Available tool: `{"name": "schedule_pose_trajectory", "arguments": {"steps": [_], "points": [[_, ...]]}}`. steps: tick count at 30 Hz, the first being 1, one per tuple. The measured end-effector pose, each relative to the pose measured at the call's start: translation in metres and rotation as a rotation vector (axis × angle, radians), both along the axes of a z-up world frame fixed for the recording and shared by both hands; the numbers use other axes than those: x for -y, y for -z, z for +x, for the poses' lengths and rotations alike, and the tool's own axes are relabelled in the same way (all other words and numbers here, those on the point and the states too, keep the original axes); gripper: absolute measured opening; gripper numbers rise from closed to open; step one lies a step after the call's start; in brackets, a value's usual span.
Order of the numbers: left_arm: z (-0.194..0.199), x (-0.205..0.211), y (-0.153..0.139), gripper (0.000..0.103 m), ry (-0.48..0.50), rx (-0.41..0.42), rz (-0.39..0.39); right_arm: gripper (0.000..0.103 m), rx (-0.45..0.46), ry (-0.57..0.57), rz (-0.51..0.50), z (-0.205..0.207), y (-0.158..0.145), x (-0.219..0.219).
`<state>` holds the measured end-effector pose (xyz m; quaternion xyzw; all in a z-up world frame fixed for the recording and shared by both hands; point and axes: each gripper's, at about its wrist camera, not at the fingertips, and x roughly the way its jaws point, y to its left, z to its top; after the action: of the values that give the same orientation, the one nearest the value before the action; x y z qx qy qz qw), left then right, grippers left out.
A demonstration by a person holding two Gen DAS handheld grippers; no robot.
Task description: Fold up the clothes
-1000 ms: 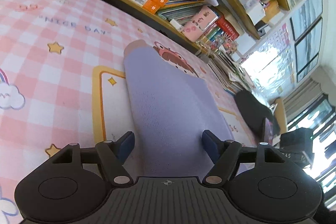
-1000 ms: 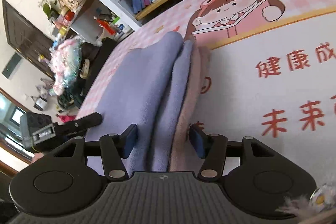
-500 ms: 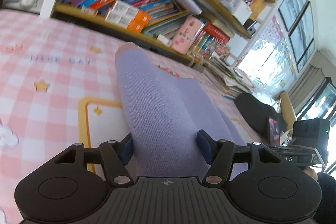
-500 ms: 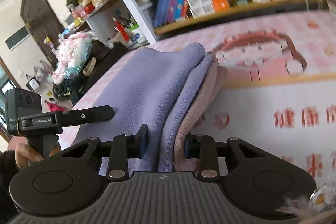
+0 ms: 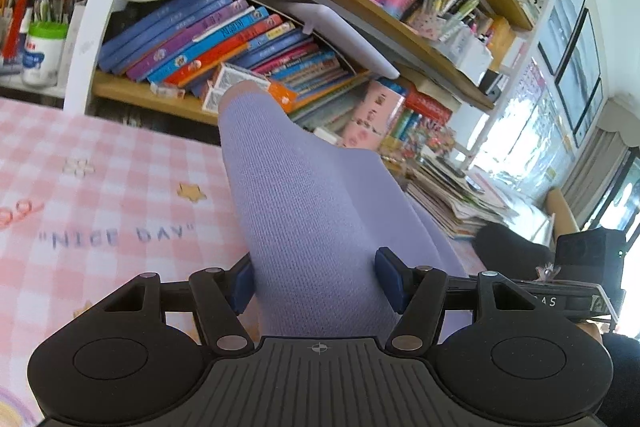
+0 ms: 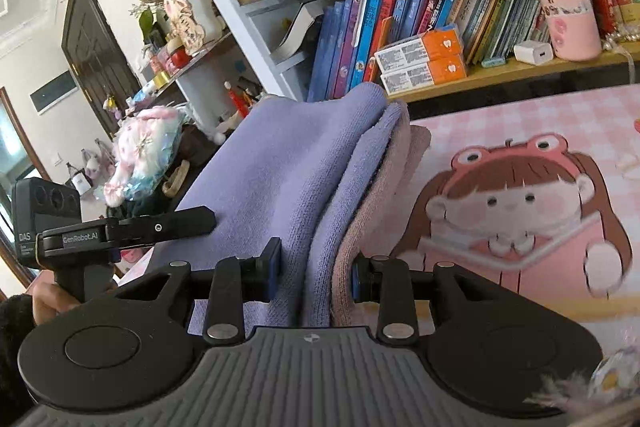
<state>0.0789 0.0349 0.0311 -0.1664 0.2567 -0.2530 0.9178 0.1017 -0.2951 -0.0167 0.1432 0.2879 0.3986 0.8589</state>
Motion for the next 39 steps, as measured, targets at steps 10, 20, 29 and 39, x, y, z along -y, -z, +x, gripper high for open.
{"name": "schedule_pose_trajectory", "arguments": {"steps": [10,20,29,39], "points": [[0.079,-0.014,0.018,0.062,-0.036,-0.012,-0.027,0.029,-0.017,0.019,-0.02,0.08,0.012,-0.024],[0.158,-0.031,0.042,0.062,-0.098,-0.056,-0.093,0.029,-0.064,0.043,-0.018,0.164,0.032,-0.05],[0.203,-0.035,0.06,0.062,-0.112,-0.079,-0.118,0.029,-0.088,0.07,0.0,0.21,0.049,-0.056],[0.216,-0.041,0.069,0.062,-0.14,-0.098,-0.156,0.03,-0.101,0.099,0.029,0.226,0.056,-0.057]]}}
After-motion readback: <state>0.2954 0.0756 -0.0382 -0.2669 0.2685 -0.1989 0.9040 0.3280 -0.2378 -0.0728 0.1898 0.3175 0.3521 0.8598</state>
